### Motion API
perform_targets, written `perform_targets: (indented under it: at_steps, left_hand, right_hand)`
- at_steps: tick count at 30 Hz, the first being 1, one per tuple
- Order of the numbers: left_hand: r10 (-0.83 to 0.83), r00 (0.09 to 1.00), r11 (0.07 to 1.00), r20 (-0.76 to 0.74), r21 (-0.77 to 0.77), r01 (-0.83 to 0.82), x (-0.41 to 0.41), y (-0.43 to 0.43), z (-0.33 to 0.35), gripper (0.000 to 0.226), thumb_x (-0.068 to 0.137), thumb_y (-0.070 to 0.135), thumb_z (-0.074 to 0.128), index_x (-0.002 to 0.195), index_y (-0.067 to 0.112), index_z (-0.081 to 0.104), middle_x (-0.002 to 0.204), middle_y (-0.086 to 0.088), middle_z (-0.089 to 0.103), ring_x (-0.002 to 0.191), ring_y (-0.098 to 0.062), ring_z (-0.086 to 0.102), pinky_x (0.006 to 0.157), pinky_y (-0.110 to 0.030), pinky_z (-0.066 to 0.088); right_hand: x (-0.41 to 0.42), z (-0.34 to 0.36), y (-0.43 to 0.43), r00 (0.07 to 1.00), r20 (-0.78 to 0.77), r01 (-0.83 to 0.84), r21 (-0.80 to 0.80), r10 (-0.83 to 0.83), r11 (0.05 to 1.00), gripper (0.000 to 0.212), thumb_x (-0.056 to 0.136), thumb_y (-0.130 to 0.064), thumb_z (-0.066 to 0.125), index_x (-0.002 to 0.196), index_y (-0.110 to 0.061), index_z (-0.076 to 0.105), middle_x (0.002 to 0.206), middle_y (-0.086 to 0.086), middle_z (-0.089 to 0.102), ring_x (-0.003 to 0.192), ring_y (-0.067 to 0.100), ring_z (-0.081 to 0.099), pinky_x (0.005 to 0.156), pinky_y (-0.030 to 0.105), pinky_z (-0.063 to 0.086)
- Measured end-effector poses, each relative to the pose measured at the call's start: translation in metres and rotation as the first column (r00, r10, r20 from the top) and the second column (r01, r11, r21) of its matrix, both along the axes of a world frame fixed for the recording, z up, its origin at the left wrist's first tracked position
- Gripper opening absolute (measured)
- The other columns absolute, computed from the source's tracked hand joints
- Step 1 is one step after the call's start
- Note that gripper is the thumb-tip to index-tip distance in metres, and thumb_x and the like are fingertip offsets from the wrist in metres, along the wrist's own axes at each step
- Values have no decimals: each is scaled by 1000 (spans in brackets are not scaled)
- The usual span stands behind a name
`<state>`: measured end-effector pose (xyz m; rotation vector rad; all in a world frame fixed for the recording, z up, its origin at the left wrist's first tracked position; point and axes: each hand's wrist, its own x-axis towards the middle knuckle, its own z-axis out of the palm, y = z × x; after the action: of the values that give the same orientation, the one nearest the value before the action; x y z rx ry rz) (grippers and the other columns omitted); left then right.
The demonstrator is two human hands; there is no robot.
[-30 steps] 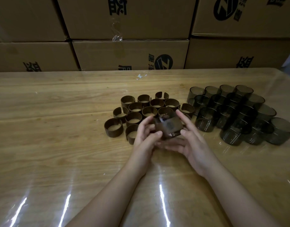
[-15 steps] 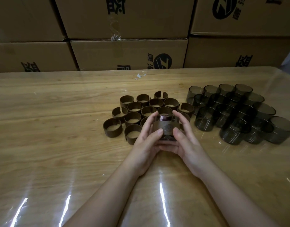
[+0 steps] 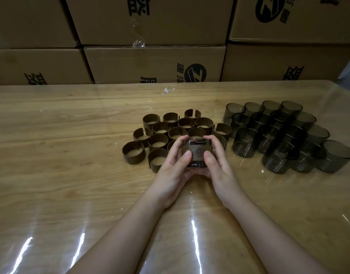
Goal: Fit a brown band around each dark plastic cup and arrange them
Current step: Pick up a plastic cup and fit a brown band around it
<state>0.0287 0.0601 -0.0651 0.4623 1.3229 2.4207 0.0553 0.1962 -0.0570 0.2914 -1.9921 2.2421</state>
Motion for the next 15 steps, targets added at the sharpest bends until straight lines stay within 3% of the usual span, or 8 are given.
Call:
perform_targets:
  at_steps: [9,15]
  left_hand:
    - [23,1000,1000,-5,-19,-23,0,1,0,56,87,28,62,139,24,41,141,-19,48,126,-35,53,94,-40,51]
    - [116,992,990,55,-85,-111,5,3,1,83,78,43,71,148,23,30,135,-13,58,124,-31,56,104,-48,45]
  right_hand:
    - [-1,0,0,1000,-7,15,16,-15,1000,34,92,-33,45,126,-38,44,124,-3,55,111,16,63,81,34,57]
    - [1,1,-1,998,7,65,-20,-65,998,43,91,-41,53,131,-46,39,131,5,52,110,23,64,82,41,59]
